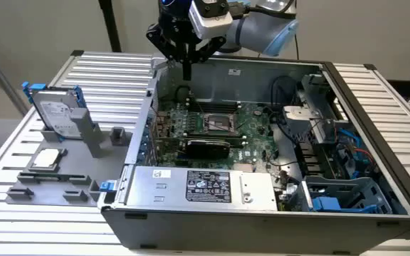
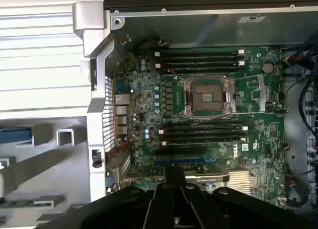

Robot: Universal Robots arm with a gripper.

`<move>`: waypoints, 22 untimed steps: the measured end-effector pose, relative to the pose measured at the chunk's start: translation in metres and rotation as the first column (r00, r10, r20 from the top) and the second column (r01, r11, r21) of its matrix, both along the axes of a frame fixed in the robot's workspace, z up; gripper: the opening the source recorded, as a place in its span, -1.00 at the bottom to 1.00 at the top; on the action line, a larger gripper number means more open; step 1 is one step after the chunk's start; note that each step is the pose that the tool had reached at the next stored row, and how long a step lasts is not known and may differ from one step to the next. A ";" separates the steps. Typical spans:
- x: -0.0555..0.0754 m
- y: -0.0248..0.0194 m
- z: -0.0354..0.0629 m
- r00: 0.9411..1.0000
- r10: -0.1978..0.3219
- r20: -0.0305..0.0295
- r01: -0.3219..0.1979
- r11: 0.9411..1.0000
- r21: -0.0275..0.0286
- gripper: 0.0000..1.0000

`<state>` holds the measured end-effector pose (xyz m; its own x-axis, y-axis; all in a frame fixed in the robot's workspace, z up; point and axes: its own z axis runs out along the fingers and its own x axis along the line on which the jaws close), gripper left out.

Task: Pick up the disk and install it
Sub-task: 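Reach for the disk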

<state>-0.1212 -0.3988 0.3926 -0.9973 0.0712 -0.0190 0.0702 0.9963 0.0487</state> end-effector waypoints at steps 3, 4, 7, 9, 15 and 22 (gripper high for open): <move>0.000 0.0000 0.0000 1.000 0.000 0.000 0.000 1.000 0.000 -1.00; 0.000 0.0000 0.0000 1.000 0.000 0.000 0.000 1.000 0.000 -1.00; 0.000 0.0000 0.0000 1.000 0.000 0.000 0.000 1.000 0.000 -1.00; 0.000 0.0000 0.0000 1.000 0.000 0.000 0.000 1.000 0.000 -1.00; -0.007 0.0000 0.0001 1.000 0.000 0.000 0.000 1.000 0.000 -1.00; -0.039 -0.0001 0.0000 1.000 0.000 0.000 0.000 1.000 0.000 -1.00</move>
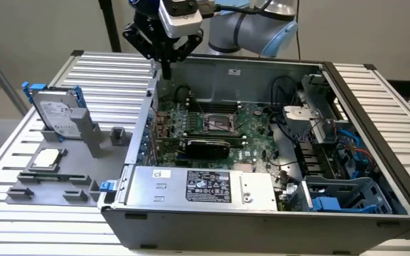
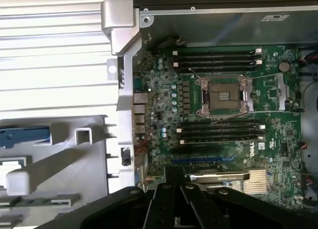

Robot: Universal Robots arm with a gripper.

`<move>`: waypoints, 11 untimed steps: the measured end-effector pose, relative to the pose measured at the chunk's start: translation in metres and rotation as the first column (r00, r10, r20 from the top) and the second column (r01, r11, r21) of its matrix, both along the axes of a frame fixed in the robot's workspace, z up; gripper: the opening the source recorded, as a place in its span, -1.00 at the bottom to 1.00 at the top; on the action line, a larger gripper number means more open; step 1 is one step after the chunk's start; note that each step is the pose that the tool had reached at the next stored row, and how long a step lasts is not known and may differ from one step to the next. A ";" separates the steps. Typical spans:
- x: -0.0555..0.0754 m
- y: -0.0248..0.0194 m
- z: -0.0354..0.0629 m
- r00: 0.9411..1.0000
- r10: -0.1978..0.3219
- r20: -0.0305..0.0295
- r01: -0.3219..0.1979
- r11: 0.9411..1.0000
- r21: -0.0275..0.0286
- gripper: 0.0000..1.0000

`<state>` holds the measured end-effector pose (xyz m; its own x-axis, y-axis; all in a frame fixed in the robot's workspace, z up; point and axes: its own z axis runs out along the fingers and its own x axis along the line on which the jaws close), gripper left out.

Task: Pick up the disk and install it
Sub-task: 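Reach for the disk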

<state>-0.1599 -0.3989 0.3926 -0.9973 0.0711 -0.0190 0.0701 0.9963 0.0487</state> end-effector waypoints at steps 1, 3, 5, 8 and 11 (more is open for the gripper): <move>-0.005 0.0000 0.0000 1.000 0.000 0.000 0.000 1.000 0.000 -1.00; -0.014 -0.0001 0.0000 1.000 0.000 0.000 0.000 1.000 0.000 -1.00; -0.023 -0.0002 0.0000 1.000 0.000 0.000 0.000 1.000 0.000 -1.00; -0.036 -0.0002 0.0000 1.000 0.000 0.000 0.000 1.000 0.000 -1.00; -0.050 -0.0003 0.0000 1.000 0.000 0.000 0.000 1.000 0.000 -1.00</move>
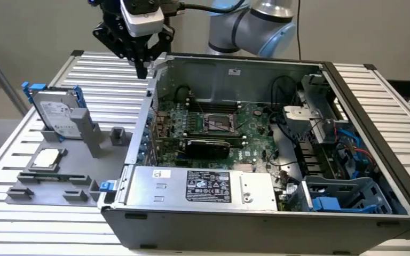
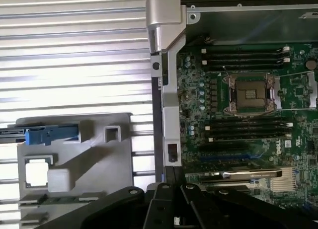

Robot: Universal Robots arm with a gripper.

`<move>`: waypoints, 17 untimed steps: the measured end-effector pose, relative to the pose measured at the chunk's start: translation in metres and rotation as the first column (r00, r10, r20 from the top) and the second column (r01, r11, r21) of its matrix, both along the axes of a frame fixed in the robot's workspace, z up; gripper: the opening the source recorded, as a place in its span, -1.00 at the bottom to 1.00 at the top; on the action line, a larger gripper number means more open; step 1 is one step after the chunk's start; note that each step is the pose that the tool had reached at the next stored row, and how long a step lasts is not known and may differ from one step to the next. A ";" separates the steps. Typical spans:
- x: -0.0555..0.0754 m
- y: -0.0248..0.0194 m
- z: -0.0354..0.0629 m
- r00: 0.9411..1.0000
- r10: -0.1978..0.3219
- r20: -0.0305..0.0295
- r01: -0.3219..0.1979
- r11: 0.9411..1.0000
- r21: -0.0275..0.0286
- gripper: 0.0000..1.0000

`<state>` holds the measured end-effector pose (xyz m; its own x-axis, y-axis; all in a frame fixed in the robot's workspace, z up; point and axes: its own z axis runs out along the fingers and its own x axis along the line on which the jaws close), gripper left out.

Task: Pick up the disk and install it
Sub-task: 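Reach for the disk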

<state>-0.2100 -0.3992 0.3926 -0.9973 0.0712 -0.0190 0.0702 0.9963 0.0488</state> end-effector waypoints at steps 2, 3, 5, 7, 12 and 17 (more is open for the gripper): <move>-0.009 0.0000 0.0000 1.000 0.000 0.000 0.000 1.000 0.000 -1.00; -0.013 0.0000 0.0000 1.000 0.000 0.000 0.000 1.000 0.000 -1.00; -0.023 0.0000 0.0000 1.000 0.000 0.000 0.000 1.000 0.000 -1.00; -0.032 0.0000 0.0000 1.000 0.000 0.000 0.000 1.000 0.000 -1.00; -0.054 0.0000 0.0000 1.000 0.000 0.000 0.000 1.000 0.000 -1.00; -0.077 0.0000 0.0000 1.000 0.000 0.000 0.000 1.000 0.000 -1.00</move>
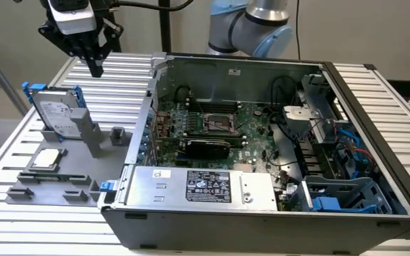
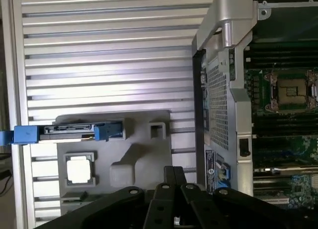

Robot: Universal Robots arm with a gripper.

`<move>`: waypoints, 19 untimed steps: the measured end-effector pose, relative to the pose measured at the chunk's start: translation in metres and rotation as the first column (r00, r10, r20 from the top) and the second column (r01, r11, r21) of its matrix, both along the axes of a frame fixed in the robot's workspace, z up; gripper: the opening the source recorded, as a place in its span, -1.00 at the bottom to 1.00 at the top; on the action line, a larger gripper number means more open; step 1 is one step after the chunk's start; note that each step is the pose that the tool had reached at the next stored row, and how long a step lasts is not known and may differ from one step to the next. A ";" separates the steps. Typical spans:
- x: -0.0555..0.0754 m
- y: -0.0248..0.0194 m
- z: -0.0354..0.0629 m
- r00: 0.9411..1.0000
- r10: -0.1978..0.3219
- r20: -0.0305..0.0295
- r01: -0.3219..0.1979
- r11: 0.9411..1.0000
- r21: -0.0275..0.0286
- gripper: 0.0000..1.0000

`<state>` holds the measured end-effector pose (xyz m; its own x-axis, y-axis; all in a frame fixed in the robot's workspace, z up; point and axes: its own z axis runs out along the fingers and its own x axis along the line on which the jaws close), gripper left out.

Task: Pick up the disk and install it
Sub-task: 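Reach for the disk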

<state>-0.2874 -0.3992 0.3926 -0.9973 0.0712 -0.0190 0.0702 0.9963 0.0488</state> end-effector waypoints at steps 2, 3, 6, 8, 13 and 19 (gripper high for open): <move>-0.009 0.0000 0.0000 1.000 0.000 0.000 0.000 1.000 0.000 -1.00; -0.013 0.0000 0.0000 1.000 0.000 0.000 0.000 1.000 0.000 -1.00; -0.027 0.0000 0.0000 1.000 0.000 0.000 0.000 1.000 0.000 -1.00; -0.036 0.0000 -0.0003 1.000 0.000 0.000 0.000 1.000 0.000 -1.00; -0.059 0.0000 -0.0012 1.000 0.000 0.000 0.000 1.000 0.000 -1.00; -0.086 0.0016 -0.0061 1.000 0.000 0.000 0.000 1.000 0.000 -1.00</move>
<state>-0.3736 -0.3976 0.3865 -0.9973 0.0712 -0.0189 0.0702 0.9963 0.0486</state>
